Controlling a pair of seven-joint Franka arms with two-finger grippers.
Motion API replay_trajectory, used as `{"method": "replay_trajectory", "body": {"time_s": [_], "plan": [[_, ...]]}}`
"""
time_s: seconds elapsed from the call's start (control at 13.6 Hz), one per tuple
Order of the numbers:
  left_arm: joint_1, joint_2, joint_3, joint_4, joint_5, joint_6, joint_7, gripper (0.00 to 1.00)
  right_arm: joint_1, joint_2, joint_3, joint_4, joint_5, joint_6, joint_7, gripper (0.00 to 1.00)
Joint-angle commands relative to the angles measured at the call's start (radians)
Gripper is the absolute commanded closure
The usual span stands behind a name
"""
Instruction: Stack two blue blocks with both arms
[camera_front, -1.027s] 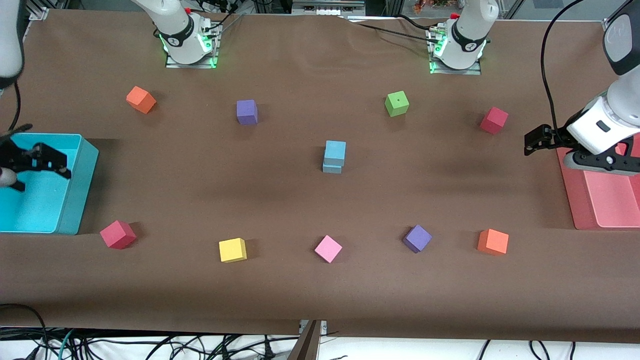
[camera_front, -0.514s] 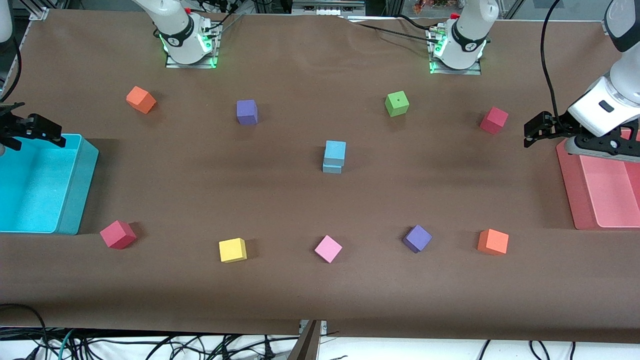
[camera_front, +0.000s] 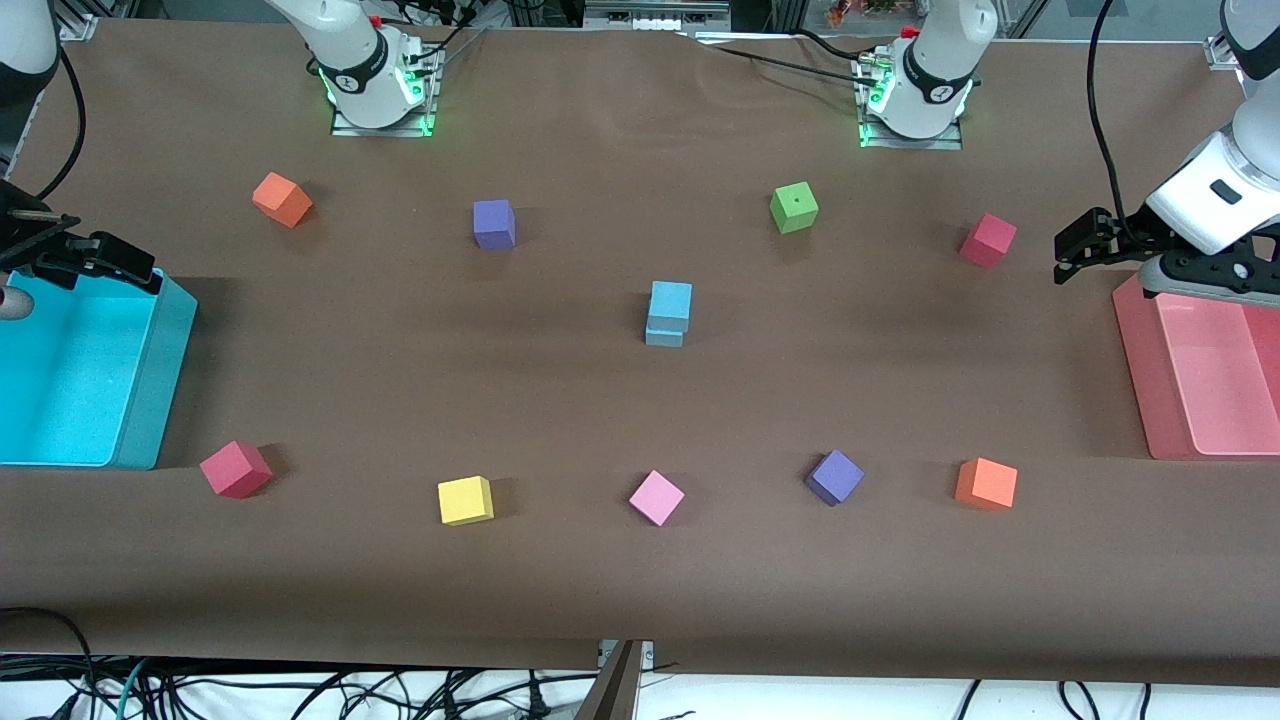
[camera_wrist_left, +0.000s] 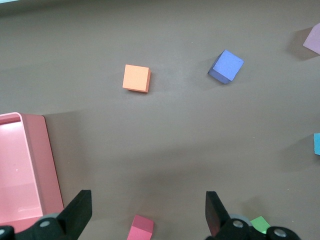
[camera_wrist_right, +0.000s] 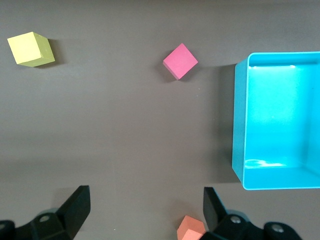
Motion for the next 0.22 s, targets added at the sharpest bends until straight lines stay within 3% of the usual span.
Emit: {"method": "replay_trajectory", "body": {"time_s": [0.0,0.15], "plan": [[0.049,-0.015,-0.054,-0.01,-0.002,-0.015,0.012,0.0,-0.025,-0.005,0.02,0.016,-0.007,-0.032,0.013,0.0],[0.054,-0.011,-0.062,-0.015,-0.004,-0.015,0.014,0.0,-0.025,0.007,0.018,0.029,-0.007,-0.034,0.012,0.0]]}}
